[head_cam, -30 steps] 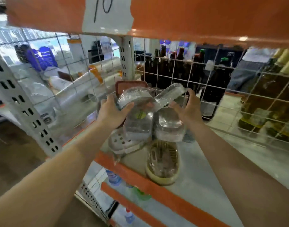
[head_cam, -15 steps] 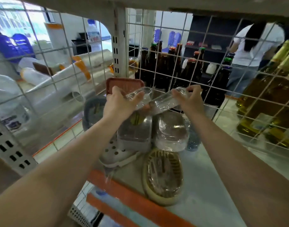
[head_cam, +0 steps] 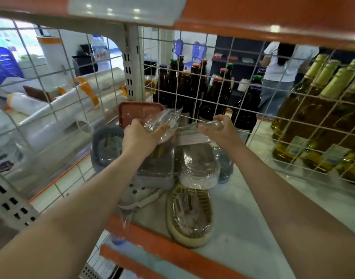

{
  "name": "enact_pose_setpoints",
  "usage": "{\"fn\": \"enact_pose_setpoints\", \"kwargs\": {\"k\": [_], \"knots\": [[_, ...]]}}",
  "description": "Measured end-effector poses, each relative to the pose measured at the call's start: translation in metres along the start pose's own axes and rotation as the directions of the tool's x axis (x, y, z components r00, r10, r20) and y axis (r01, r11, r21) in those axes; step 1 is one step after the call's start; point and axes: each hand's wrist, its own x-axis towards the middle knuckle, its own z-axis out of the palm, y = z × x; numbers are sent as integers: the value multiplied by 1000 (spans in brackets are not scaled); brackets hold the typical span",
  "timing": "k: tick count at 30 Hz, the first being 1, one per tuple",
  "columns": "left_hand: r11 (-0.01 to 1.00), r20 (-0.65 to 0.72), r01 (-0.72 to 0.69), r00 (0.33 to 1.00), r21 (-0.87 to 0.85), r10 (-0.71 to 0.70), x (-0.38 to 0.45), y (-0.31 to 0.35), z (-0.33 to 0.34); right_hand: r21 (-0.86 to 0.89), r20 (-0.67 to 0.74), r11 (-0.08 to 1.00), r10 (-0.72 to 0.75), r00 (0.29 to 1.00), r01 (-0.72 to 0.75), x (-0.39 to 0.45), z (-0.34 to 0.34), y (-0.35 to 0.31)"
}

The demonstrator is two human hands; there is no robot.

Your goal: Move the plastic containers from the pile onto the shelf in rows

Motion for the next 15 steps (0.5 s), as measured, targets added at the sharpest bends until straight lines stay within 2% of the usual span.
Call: {"fn": "enact_pose_setpoints", "kwargs": {"k": [6,10,15], "knots": [[996,-27,-79,997,-29,78,-22,7,-6,-54,-112,994,-101,989,95,-33,-6,-5],[988,-17,-150,989,-45,149,-48,15,-9,-21,-213,998,-60,975,56,-62,-9,-4],[985,13,-162,986,-64,164,-81,22,-3,-4,-322,998,-61,945,63,-99,-29,4]]}}
